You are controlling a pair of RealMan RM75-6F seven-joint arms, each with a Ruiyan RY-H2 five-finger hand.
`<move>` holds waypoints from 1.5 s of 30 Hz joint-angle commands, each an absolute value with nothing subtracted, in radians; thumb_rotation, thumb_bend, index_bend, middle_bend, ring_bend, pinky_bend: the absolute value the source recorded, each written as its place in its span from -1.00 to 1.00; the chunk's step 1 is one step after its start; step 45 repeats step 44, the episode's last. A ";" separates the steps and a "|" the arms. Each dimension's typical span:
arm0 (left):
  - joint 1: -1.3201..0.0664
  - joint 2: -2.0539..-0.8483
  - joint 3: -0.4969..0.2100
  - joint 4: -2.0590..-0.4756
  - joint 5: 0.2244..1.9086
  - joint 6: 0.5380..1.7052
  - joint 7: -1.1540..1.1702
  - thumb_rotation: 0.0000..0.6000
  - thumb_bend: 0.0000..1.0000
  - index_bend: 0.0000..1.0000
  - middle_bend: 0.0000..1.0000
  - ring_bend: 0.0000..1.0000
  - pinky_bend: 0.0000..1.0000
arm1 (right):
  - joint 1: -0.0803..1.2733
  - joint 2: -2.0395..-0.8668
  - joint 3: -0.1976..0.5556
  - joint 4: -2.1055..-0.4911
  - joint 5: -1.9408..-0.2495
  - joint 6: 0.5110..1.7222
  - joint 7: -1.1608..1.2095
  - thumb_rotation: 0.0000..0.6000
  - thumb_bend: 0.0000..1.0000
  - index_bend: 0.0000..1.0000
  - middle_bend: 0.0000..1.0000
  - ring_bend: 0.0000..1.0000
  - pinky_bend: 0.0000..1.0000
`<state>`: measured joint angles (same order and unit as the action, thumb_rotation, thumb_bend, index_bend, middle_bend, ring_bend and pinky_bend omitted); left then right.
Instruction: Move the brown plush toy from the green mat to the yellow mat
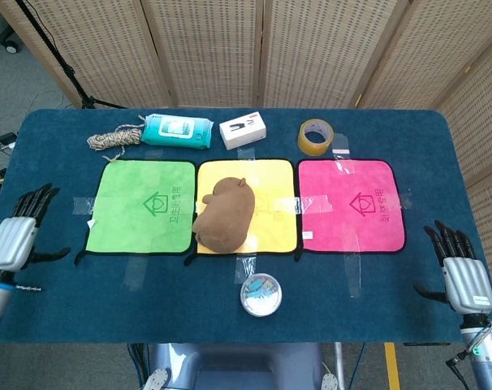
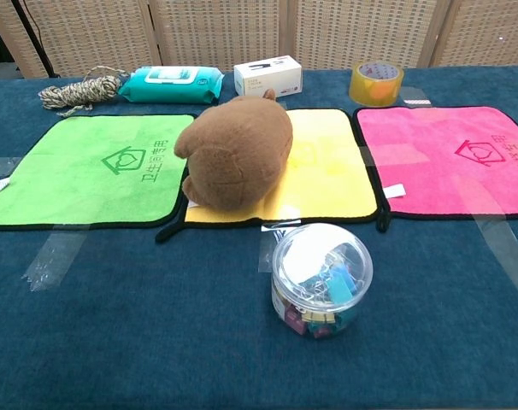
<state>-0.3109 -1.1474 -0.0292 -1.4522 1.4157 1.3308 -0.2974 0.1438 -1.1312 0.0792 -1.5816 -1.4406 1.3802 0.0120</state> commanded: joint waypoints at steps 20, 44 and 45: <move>-0.168 -1.087 0.027 -1.493 1.498 1.455 -0.281 1.00 -1.00 -1.00 -1.00 -1.00 -1.00 | 0.132 -1.107 0.075 -1.616 -1.503 1.438 0.051 1.00 -1.00 -1.00 -1.00 -1.00 -1.00; -0.157 -1.075 0.012 -1.515 1.526 1.439 -0.282 1.00 -1.00 -1.00 -1.00 -1.00 -1.00 | 0.122 -1.100 0.063 -1.626 -1.519 1.449 0.059 1.00 -1.00 -1.00 -1.00 -1.00 -1.00; -0.157 -1.075 0.012 -1.515 1.526 1.439 -0.282 1.00 -1.00 -1.00 -1.00 -1.00 -1.00 | 0.122 -1.100 0.063 -1.626 -1.519 1.449 0.059 1.00 -1.00 -1.00 -1.00 -1.00 -1.00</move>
